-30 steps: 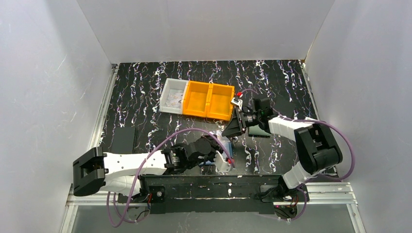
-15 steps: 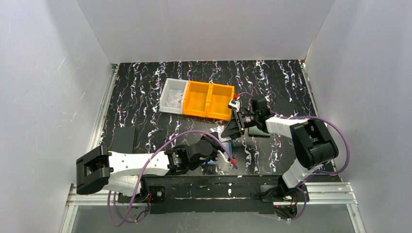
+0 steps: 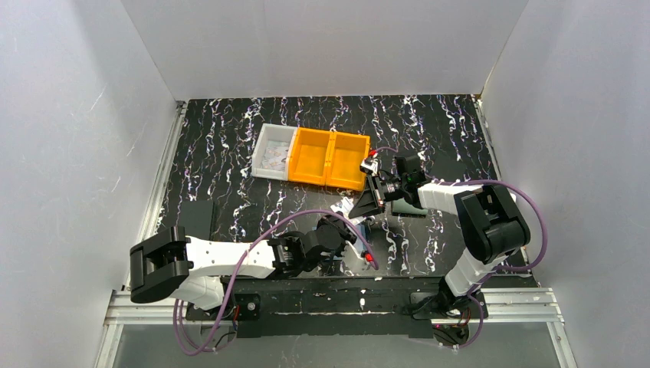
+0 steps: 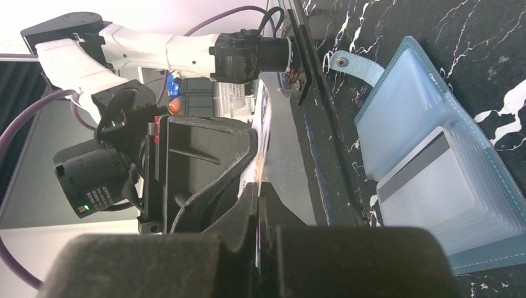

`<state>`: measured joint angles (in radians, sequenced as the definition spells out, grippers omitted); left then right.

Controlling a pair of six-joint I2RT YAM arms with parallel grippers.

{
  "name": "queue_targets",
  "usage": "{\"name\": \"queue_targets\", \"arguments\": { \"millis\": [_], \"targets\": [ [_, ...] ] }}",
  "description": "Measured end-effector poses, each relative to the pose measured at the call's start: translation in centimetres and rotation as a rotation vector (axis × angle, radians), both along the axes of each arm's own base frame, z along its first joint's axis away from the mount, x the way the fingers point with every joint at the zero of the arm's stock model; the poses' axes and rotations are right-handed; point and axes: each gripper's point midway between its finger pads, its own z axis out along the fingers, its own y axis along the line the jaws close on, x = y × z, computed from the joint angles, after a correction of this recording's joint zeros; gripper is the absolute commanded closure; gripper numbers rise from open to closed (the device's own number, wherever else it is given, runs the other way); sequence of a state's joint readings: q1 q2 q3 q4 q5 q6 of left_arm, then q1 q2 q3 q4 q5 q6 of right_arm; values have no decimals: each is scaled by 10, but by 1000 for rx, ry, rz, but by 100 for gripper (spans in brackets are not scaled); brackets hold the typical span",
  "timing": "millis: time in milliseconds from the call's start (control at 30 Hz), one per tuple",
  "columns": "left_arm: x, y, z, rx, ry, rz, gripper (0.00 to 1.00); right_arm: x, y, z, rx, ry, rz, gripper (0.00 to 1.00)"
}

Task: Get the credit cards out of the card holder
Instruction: Place the credit card in the storage box.

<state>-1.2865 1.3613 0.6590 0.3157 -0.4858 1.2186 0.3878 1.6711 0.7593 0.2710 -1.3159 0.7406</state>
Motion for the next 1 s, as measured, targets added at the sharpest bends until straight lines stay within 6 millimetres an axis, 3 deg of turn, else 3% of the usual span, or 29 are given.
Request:
{"name": "queue_targets", "arguments": {
  "millis": [267,367,533,633,700,767,933,1000],
  "targets": [
    [-3,4,-5,-139,116,103,22,1,0,-2,4,-29,-2,99],
    [-9,11,1,-269,225,173,7,3,-2,-4,10,-59,-3,99],
    [-32,26,25,-577,514,306,2,8,-8,-9,14,-113,-17,99],
    [-43,29,46,-849,746,356,2,8,-11,-11,24,-153,-15,99],
    [-47,31,50,-1021,906,399,2,8,-12,-11,31,-177,-9,99],
    [-48,33,41,-1149,1044,461,2,6,-13,-10,44,-205,3,99],
    [-48,28,-10,-1373,1358,660,4,3,-14,-4,75,-259,29,99],
    [-47,23,-21,-1430,1435,713,6,2,-14,-4,82,-271,35,99]
  ]
}}
